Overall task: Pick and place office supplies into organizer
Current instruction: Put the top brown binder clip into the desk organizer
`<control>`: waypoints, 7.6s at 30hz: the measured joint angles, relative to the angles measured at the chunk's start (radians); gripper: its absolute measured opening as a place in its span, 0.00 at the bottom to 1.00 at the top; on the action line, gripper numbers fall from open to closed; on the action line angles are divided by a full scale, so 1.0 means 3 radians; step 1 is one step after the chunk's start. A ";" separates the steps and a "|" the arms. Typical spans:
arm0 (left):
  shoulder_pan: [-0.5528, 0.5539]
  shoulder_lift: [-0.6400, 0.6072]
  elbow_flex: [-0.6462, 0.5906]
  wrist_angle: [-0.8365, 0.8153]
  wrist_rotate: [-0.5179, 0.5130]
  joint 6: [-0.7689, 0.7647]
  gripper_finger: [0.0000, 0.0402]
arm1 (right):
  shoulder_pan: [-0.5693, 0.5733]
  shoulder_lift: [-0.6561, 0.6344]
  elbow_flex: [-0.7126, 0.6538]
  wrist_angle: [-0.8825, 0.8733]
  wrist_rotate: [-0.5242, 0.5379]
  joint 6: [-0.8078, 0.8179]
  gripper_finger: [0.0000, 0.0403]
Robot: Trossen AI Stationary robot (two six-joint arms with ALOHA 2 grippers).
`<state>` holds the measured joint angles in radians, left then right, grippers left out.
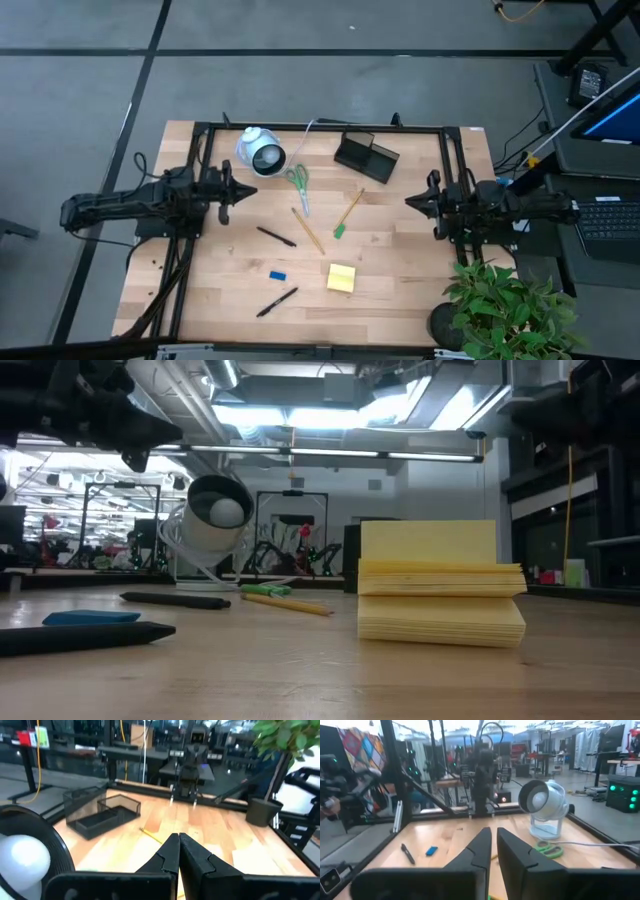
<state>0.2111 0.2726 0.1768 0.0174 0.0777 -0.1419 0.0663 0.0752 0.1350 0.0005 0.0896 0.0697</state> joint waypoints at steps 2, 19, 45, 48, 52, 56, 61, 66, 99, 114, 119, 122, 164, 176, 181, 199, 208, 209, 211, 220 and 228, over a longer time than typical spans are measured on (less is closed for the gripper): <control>-0.0004 0.0163 0.0083 0.0007 0.0009 0.0055 0.00 | -0.0024 0.0118 0.0155 -0.0205 0.0000 0.0006 0.05; -0.0528 0.1033 0.0719 -0.0155 -0.0016 0.0458 0.00 | -0.0035 0.1302 0.0942 -0.0867 -0.0103 -0.0088 0.02; -0.1454 0.1972 0.0782 0.0383 -0.0837 0.0465 0.00 | 0.0119 0.3016 0.1912 -0.1853 -0.0281 -0.0055 0.01; -0.1510 0.2102 0.0782 0.0557 -0.0999 0.0425 0.00 | 0.0256 0.3109 0.1913 -0.1797 -0.0279 0.0035 0.01; -0.1575 0.2253 0.0781 0.0709 -0.1074 0.0342 0.00 | 0.0434 0.3241 0.1913 -0.1802 -0.0105 0.0206 0.01; -0.1627 0.2368 0.0781 0.0849 -0.1073 0.0334 0.00 | 0.0540 0.3401 0.1913 -0.1711 -0.0088 0.0264 0.01; -0.1630 0.2458 0.0781 0.1008 -0.1131 0.0341 0.00 | 0.0518 0.3578 0.1913 -0.1686 0.0122 0.0275 0.07; -0.1610 0.2516 0.0781 0.1004 -0.1186 0.0341 0.00 | 0.0510 0.3787 0.1913 -0.1644 0.0173 0.0187 0.16; -0.1611 0.2539 0.0779 0.0975 -0.1180 0.0339 0.00 | 0.0555 0.4666 0.1913 -0.1246 0.0153 0.0724 0.50; -0.1611 0.2538 0.0779 0.0949 -0.1179 0.0338 0.00 | 0.0557 0.5060 0.1925 -0.1132 0.0136 0.0720 0.49; -0.1611 0.2538 0.0779 0.0950 -0.1179 0.0337 0.00 | 0.0557 0.5068 0.1922 -0.1076 0.0135 0.0728 0.49; -0.1611 0.2538 0.0779 0.0950 -0.1180 0.0339 0.00 | 0.0557 0.5070 0.1922 -0.1079 0.0136 0.0789 0.49; -0.1611 0.2538 0.0779 0.0950 -0.1181 0.0334 0.00 | 0.0553 0.5182 0.1929 -0.1219 0.0129 0.0777 0.27; -0.1611 0.2538 0.0779 0.0951 -0.1181 0.0332 0.00 | 0.0551 0.5103 0.1913 -0.1222 0.0148 0.0710 0.18; -0.1611 0.2538 0.0779 0.0951 -0.1181 0.0332 0.00 | 0.0549 0.4935 0.1889 -0.1328 0.0146 0.0701 0.17; -0.1615 0.2538 0.0778 0.0954 -0.1180 0.0228 0.00 | 0.0378 0.4766 0.2088 -0.1130 0.0257 0.0346 0.18; -0.1615 0.2538 0.0778 0.0955 -0.1181 0.0245 0.00 | 0.0142 0.4759 0.2694 -0.1317 0.0383 -0.0367 0.19; -0.1615 0.2538 0.0778 0.0955 -0.1181 0.0246 0.00 | 0.0109 0.4759 0.2746 -0.1335 0.0409 -0.0440 0.19; -0.1615 0.2538 0.0778 0.0955 -0.1181 0.0248 0.00 | 0.0037 0.4759 0.2857 -0.1372 0.0432 -0.0558 0.19; -0.1615 0.2538 0.0778 0.0954 -0.1181 0.0256 0.00 | -0.0497 0.4756 0.3090 -0.1385 0.0435 -0.0707 0.19; -0.1615 0.2538 0.0778 0.0954 -0.1181 0.0324 0.00 | -0.1049 0.4756 0.3090 -0.1280 0.0432 -0.0686 0.19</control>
<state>-0.2733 1.0340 0.4103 0.3035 -0.2768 -0.0448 -0.2484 1.5021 1.0618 -0.3836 0.2192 -0.1360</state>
